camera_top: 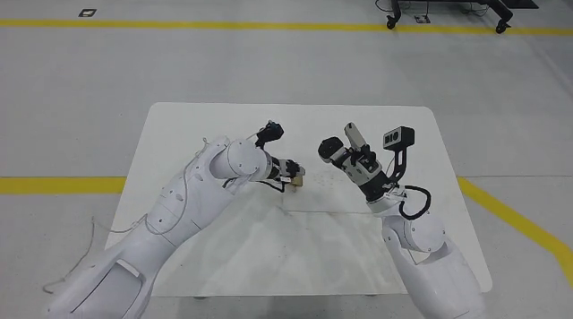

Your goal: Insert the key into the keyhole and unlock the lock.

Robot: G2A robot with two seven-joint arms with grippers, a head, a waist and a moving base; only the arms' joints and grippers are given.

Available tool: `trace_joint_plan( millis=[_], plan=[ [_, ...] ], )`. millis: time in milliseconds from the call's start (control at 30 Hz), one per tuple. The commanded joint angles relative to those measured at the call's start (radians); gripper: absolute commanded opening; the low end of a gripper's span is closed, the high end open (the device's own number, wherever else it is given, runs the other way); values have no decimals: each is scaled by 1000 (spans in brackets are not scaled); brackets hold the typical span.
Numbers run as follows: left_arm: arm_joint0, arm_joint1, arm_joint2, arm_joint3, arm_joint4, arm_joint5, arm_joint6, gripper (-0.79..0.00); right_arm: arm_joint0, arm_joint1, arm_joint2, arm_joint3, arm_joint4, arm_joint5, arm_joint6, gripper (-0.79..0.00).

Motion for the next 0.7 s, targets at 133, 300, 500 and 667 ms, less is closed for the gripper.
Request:
trace_joint_plan(
  millis=[133,300,500,667],
  plan=[
    [43,22,-66,-80,-15,-55,-6,0,0,0,0,0,0,0,0,0],
    [112,59,-173,-192,-1,-125,32,0,0,0,0,0,0,0,0,0],
    [272,120,-408,-406,16,-279,137,0,0,0,0,0,0,0,0,0],
    [424,162,-599,-549,151,-473,259,0,0,0,0,0,0,0,0,0]
  ],
)
